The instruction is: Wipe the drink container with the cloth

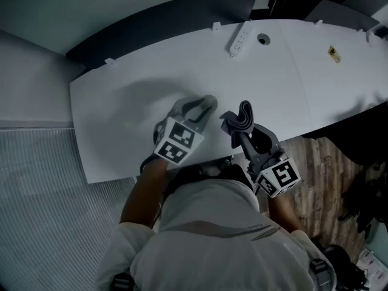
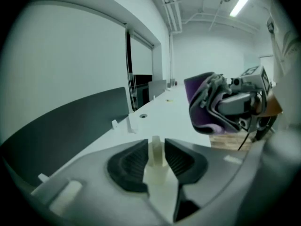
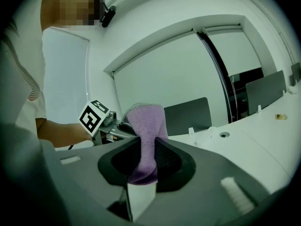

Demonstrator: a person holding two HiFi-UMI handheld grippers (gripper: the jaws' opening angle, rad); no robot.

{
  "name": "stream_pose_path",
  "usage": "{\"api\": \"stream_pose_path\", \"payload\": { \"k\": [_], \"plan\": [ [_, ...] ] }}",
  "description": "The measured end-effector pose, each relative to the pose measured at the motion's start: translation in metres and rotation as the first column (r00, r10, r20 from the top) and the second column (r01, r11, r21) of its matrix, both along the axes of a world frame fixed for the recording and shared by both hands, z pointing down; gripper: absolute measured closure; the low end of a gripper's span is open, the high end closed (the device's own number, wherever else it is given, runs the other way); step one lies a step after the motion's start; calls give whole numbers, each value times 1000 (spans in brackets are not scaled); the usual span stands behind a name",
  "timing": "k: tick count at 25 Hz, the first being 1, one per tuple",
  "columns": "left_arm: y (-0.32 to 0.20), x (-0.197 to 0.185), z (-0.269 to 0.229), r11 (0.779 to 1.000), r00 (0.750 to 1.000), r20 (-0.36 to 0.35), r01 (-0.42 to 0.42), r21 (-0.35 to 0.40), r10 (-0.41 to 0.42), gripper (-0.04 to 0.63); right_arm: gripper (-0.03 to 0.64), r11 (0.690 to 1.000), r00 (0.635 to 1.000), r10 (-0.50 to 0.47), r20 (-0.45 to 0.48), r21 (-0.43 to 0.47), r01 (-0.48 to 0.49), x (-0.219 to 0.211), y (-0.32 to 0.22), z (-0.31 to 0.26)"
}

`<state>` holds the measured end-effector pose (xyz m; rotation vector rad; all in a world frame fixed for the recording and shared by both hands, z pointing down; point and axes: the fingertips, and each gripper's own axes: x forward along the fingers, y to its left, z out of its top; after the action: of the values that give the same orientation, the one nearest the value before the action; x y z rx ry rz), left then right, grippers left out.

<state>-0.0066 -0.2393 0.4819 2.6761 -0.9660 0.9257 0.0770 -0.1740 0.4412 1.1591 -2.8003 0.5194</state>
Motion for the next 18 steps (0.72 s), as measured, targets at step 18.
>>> {"api": "stream_pose_path", "payload": {
  "k": [18],
  "plan": [
    [-5, 6, 31, 989, 995, 89, -25, -146, 38, 531, 531, 856, 939, -340, 44, -400, 328, -57, 49, 101]
  ]
}}
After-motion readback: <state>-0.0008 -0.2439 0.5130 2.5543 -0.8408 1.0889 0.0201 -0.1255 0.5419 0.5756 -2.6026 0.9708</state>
